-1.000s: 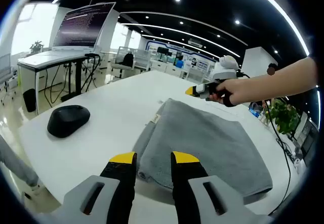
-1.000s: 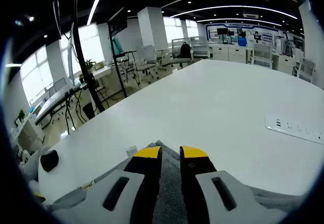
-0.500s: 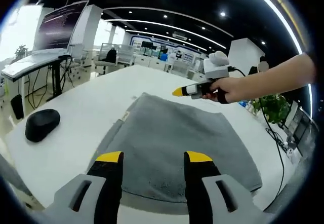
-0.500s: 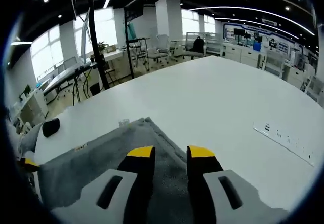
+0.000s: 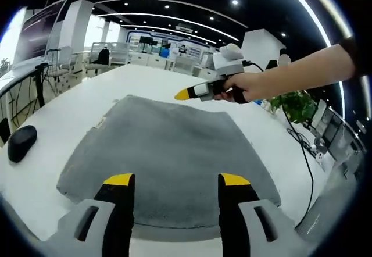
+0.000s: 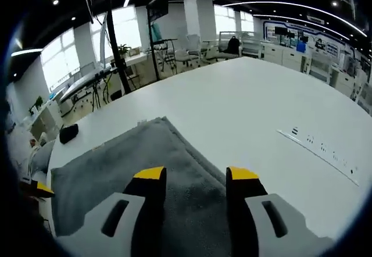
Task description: Fold the towel on the table until its edges align and the towel forms a compact rectangular stack.
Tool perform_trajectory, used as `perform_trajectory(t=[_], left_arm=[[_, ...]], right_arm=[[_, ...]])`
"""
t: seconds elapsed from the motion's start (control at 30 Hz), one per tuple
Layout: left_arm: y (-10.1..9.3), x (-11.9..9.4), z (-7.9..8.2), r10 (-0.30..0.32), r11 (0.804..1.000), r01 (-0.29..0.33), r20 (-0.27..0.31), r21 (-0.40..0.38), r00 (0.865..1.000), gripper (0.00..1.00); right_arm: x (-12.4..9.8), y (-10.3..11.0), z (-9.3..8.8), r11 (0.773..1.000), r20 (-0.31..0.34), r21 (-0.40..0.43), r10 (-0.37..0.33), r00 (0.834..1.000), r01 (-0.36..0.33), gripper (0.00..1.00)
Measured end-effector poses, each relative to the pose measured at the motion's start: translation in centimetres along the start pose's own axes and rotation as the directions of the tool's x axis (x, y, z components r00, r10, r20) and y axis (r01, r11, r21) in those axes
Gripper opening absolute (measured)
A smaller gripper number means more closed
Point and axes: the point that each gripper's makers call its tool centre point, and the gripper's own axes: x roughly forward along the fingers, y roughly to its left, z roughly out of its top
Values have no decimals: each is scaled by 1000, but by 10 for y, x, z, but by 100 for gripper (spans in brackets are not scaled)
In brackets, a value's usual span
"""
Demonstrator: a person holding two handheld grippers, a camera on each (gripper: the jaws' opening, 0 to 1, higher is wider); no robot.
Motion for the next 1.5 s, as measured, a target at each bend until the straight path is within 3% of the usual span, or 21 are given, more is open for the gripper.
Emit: perform_trajectory(t=[0.33,0.53,0.8,0.9,1.03,1.1,1.13,1.3,1.37,1.43,1.5], left_arm=[[-48,9,-6,-127,984,133,-58,122,990,61],[-85,13,-21,-218,959,236,-125,156,968,61],[-130,10,-33,-302,905,344,-191,250,934,55],[-141,9,-37,-343,863,403,-233,305,910,49],[-159,7,-41,-415,822,481,-257,304,873,29],[-165,7,-44,-437,805,507,-273,306,857,28],[-170,5,-47,-454,785,534,-296,313,840,26],[-182,5,-55,-485,748,583,-339,317,806,24],[-187,4,-59,-502,732,608,-360,308,787,24],[-194,2,-67,-524,720,640,-395,268,754,23],[-196,4,-77,-513,700,656,-440,281,736,23]], right_arm=[[-31,-24,-12,998,4,56,-41,999,41,41],[-46,-42,-30,994,-15,74,-75,997,76,41],[-64,-69,-45,984,-29,120,-129,991,132,40],[-72,-81,-50,980,-32,129,-148,988,151,40],[-78,-94,-57,970,-38,165,-173,984,177,39],[-83,-94,-62,967,-40,175,-180,983,185,39],[-83,-94,-64,966,-42,177,-182,982,187,39],[-90,-100,-70,960,-44,197,-192,980,197,39],[-93,-100,-72,958,-45,205,-197,979,202,39],[-94,-102,-75,954,-49,216,-204,978,210,39],[-95,-103,-79,952,-52,222,-204,978,210,39]])
